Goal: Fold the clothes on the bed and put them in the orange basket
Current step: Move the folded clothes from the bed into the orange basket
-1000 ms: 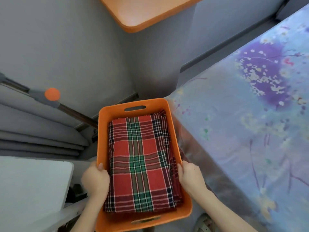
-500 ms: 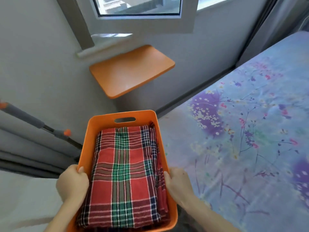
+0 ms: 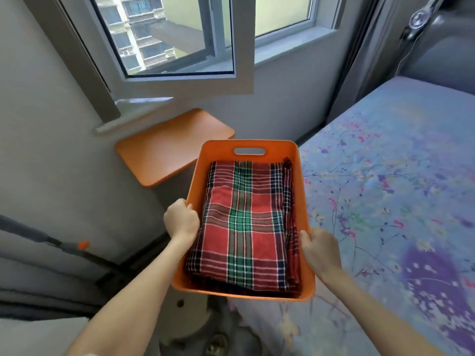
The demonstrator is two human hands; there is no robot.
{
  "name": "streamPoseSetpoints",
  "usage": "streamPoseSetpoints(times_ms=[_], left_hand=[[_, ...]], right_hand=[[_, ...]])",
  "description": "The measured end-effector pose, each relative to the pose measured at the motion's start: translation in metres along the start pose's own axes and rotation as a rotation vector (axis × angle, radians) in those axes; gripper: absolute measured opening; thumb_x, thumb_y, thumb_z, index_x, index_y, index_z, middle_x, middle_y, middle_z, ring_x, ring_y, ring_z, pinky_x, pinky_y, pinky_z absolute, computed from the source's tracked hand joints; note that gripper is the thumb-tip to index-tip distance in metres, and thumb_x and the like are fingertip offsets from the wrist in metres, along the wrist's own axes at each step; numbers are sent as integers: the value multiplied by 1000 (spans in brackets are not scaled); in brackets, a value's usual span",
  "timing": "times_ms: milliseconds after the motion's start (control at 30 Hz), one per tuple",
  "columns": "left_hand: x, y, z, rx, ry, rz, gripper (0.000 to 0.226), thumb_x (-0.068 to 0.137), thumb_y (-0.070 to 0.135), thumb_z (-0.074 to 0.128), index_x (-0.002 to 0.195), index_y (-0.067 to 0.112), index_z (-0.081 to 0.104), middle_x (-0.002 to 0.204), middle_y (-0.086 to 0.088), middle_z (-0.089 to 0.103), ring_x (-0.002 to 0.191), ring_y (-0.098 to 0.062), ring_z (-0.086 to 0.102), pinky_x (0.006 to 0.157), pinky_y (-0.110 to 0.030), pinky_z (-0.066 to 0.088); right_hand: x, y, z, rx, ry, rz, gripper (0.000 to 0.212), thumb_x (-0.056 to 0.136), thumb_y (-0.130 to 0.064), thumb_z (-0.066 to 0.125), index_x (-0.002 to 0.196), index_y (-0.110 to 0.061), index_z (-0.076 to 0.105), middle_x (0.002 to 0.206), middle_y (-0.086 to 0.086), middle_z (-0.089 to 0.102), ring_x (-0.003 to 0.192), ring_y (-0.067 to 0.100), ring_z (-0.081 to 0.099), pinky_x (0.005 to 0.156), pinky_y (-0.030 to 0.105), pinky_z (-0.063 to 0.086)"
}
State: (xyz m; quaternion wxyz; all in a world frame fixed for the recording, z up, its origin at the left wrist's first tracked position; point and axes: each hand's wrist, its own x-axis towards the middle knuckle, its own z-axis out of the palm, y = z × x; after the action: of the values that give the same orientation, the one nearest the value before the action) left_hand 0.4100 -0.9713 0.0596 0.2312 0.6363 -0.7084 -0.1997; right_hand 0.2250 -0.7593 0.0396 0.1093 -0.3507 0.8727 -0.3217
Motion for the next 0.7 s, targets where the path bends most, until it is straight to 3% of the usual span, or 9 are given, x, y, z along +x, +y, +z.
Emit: streamPoseSetpoints(times_ms=[133,233,300,333,433,500,567,667,700], left_hand=[[29,34,38,-29,-101,101,21,94,14,50,81,4,62,75,-5,59,68,-19,50,62,-30,36],[62,43,66,-26,-351,207,18,94,13,48,89,5,64,88,-7,64,75,-19,52,67,-31,42],[83,44,73,82,-519,292,20,90,5,46,94,10,65,95,-6,64,83,-21,57,73,-34,50],[97,44,72,141,-515,346,24,87,2,46,98,11,65,97,-6,65,88,-24,59,75,-34,51],[148,32,63,342,-343,503,19,87,6,53,103,11,60,99,-8,65,89,-28,58,73,-35,52],[178,15,57,573,-317,546,22,88,20,60,108,12,54,103,-9,61,91,-27,56,72,-34,51],[204,-4,55,775,-360,528,44,84,34,64,120,14,47,111,-10,56,100,-27,54,75,-36,51],[226,-28,56,931,-352,590,60,87,16,59,139,17,29,112,-13,52,96,-27,55,72,-33,53],[232,-32,56,959,-347,627,65,88,8,55,143,16,23,110,-14,52,93,-27,56,70,-32,54]], right_hand=[[15,18,7,-25,141,133,45,92,-16,43,50,-19,27,47,-3,31,45,16,33,46,29,22],[18,27,32,-69,200,322,45,92,-6,49,53,-17,31,51,-1,37,48,19,39,46,26,22],[20,30,50,-171,63,507,27,90,-6,50,63,-8,49,68,10,56,68,31,57,53,29,30],[26,25,53,-252,-49,598,15,88,-4,50,76,-3,58,82,15,62,82,34,62,59,28,37],[55,4,46,-602,-341,792,30,84,0,48,108,-7,64,113,9,65,104,28,62,78,33,51],[71,-17,35,-870,-437,768,37,84,1,47,111,-16,65,112,2,65,100,22,63,71,31,52],[92,-45,35,-993,-409,672,34,84,1,49,104,-20,67,101,-3,67,90,18,64,64,26,45],[114,-93,60,-834,-311,440,17,93,-21,49,97,-17,65,96,-1,67,91,21,64,66,27,38],[120,-111,72,-708,-299,385,24,96,-32,45,92,-17,64,93,2,66,90,24,63,66,28,39]])
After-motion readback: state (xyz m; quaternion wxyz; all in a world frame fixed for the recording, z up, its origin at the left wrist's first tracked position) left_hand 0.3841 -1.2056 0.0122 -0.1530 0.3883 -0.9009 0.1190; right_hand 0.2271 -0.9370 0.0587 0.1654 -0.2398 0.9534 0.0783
